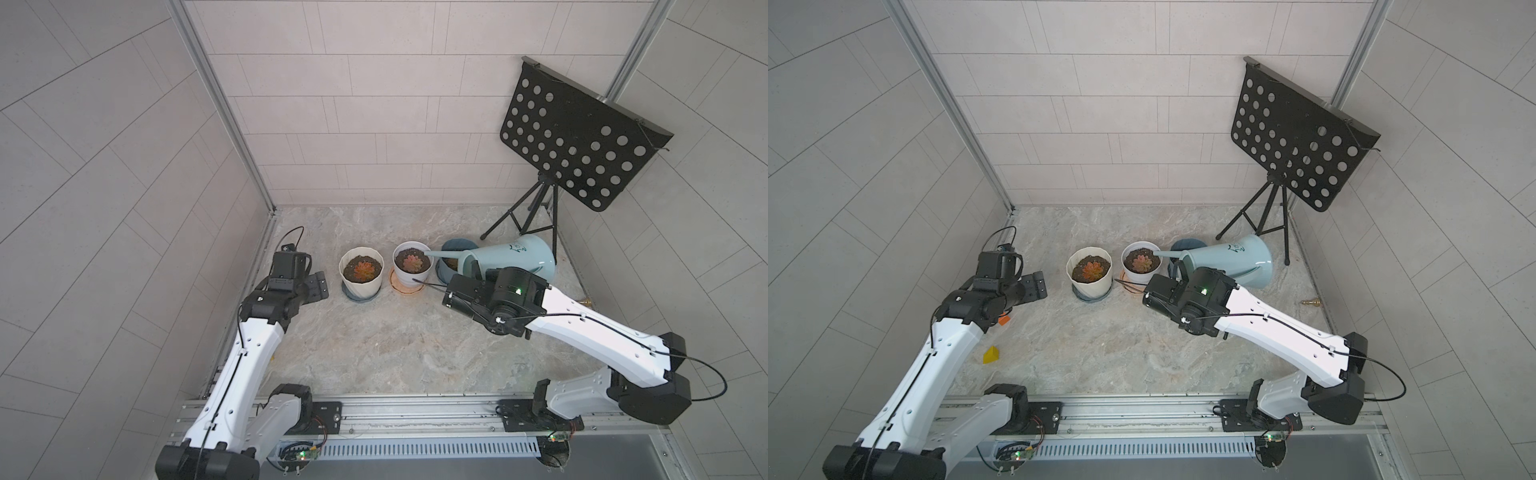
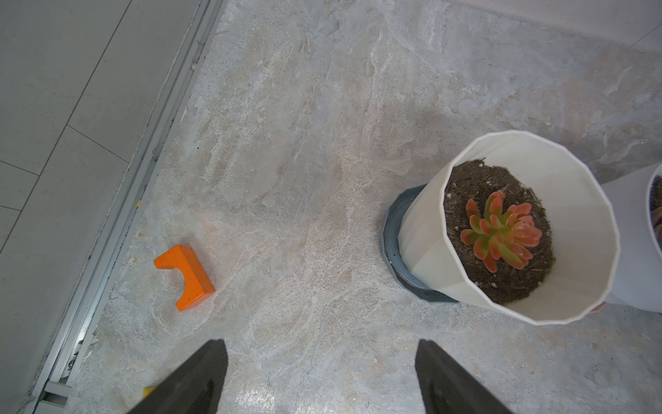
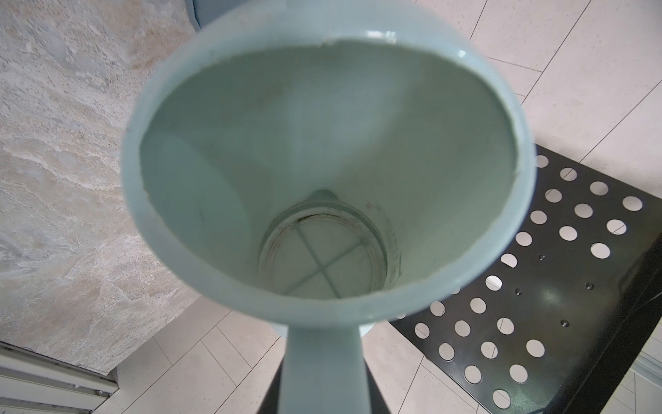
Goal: Water the succulent around the soil edge
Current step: Water the soil of the potted plant with water.
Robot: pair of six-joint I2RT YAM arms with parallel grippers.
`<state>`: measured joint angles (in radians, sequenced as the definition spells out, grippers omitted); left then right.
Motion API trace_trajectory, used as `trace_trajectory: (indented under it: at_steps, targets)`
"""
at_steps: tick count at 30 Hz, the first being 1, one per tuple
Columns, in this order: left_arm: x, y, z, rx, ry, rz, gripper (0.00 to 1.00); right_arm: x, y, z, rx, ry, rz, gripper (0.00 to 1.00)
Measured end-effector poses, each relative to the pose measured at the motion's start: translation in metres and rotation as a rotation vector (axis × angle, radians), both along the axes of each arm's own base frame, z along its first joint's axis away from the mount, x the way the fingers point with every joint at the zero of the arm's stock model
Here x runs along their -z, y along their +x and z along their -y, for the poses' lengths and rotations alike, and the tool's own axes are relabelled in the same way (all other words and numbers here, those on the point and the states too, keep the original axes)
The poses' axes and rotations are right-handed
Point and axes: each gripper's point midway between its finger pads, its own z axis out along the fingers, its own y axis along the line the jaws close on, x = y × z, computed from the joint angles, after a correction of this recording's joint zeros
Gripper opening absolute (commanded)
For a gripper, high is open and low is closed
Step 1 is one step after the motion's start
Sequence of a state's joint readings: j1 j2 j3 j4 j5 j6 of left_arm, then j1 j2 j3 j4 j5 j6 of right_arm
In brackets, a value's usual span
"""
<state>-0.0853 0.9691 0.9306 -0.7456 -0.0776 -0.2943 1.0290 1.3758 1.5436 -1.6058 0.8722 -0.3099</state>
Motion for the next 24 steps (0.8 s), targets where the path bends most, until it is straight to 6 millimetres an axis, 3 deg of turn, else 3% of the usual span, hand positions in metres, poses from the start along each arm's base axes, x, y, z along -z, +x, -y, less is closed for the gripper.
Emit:
trace_trajectory:
  at_steps: [24]
  targets:
    - [-0.002, -0.001, 0.000, 0.002, -0.003, 0.010, 0.90, -0.005, 0.018, -0.015, -0.022, -0.054, -0.020, 0.00]
